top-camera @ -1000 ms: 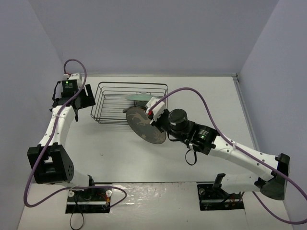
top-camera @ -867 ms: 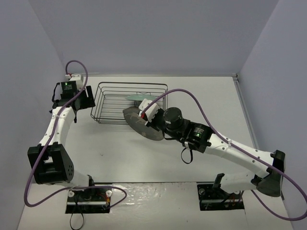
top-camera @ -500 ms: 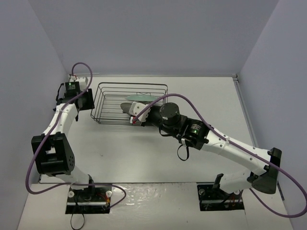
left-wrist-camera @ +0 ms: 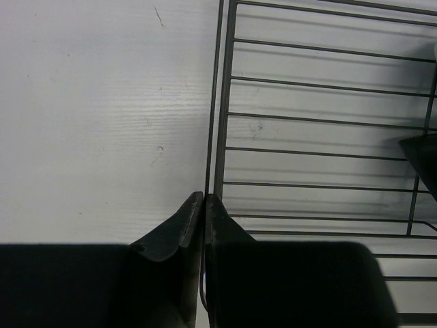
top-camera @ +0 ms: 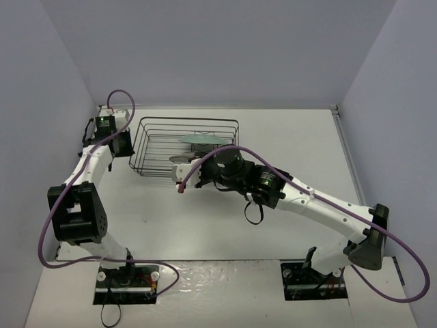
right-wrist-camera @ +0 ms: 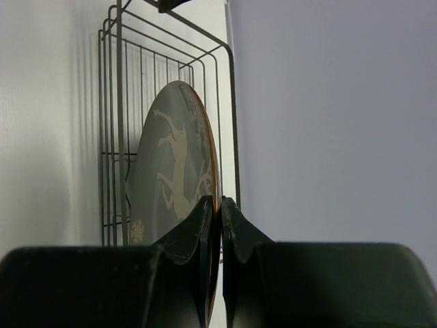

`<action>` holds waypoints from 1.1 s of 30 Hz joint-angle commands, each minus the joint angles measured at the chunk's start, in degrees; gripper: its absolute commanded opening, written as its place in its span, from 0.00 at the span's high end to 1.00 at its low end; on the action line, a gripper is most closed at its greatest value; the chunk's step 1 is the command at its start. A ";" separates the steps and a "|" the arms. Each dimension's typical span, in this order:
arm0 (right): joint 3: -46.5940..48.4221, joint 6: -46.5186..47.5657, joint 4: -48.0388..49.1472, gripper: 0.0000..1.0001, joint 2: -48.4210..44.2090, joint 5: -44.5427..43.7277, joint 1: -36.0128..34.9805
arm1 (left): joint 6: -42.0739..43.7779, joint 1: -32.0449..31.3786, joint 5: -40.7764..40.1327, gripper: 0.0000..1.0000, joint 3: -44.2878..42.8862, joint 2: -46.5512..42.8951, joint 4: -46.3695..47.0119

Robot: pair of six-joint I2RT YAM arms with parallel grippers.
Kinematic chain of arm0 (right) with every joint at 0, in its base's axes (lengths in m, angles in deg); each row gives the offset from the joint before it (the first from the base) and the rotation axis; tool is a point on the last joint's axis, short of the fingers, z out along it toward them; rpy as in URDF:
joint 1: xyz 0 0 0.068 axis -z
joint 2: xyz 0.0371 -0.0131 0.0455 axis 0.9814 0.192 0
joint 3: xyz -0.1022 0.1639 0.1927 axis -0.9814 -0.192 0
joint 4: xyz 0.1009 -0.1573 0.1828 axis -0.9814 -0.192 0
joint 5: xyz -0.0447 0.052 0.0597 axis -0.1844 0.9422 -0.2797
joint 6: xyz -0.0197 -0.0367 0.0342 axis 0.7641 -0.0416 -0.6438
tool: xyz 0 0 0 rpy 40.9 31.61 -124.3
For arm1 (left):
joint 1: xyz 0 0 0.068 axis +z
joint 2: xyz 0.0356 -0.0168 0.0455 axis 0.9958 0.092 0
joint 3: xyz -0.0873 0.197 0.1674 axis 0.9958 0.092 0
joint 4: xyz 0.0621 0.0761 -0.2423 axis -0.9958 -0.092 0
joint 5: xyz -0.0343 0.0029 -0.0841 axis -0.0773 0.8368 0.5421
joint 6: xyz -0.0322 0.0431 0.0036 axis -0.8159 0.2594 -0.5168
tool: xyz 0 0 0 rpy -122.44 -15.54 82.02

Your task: Load the plates into the dish rack

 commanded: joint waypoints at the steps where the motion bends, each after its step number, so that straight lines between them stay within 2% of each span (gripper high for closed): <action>1: 3.43 6.94 10.40 1.00 -1.32 -0.94 -0.70 | 0.60 0.19 1.02 1.00 -3.21 0.23 2.24; 12: 0.39 13.09 14.54 1.00 0.88 -6.60 -1.77 | 1.43 -0.14 1.76 1.00 -3.43 1.62 2.64; 23: -8.01 19.02 24.83 1.00 2.20 -14.18 -3.90 | 2.06 -0.21 2.61 1.00 -2.63 1.09 2.99; 33: -9.90 16.62 26.55 1.00 2.02 -12.72 -3.09 | 2.26 -0.17 2.58 1.00 -1.84 0.42 2.92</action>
